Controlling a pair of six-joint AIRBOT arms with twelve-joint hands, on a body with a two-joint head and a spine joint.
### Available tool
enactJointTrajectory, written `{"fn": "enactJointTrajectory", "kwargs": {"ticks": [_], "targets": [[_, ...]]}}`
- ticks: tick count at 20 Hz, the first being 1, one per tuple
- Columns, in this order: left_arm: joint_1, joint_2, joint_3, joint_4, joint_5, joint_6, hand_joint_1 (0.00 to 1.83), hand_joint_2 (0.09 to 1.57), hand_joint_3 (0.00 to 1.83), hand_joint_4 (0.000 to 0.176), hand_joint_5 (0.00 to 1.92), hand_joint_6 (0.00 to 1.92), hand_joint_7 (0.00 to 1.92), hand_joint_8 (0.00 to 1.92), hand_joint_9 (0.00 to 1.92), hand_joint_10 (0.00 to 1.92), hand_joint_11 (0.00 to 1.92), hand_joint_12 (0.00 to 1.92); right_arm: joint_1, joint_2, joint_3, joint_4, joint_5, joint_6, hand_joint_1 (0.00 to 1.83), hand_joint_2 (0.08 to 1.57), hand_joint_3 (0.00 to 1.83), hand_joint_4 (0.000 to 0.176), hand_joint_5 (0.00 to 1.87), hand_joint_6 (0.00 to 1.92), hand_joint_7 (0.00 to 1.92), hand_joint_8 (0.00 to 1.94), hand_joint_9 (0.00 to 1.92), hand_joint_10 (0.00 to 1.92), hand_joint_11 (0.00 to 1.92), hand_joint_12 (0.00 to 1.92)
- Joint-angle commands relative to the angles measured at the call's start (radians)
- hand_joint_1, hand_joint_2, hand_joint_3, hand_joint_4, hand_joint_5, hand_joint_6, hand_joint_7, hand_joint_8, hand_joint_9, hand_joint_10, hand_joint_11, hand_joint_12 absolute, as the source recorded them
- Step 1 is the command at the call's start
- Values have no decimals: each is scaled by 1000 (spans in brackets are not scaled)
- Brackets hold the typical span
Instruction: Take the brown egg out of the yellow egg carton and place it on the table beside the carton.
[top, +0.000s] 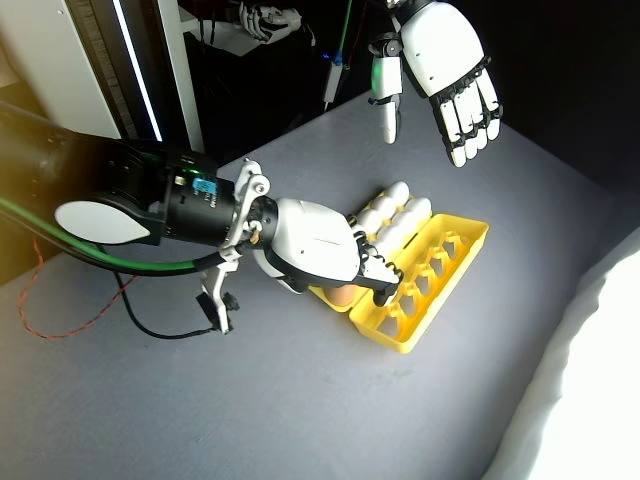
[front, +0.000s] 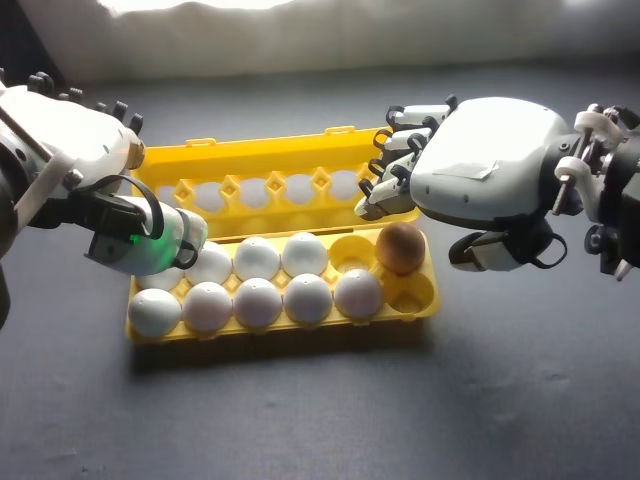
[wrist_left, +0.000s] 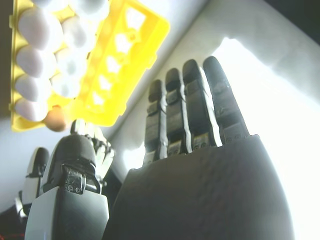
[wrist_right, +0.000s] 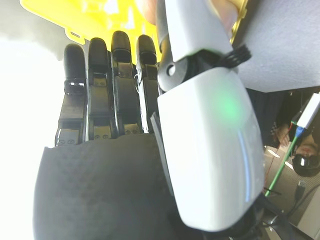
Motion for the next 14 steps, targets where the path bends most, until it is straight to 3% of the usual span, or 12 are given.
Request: {"fn": "enactJointTrajectory", "kwargs": {"ticks": [1,14], "targets": [[-8,12,-4,88,9,5,0,1284,2,0,270,6,291,4,259,3,68,376,3,2,6,2,119,-4,1247,990,0,0,564,97,569,64,200,705,0,1262],[-8,12,-4,89,9,5,67,1301,2,0,303,1,337,1,306,1,100,362,-32,-60,60,30,170,-1,1295,1008,0,0,642,150,661,139,284,821,0,1399]]}}
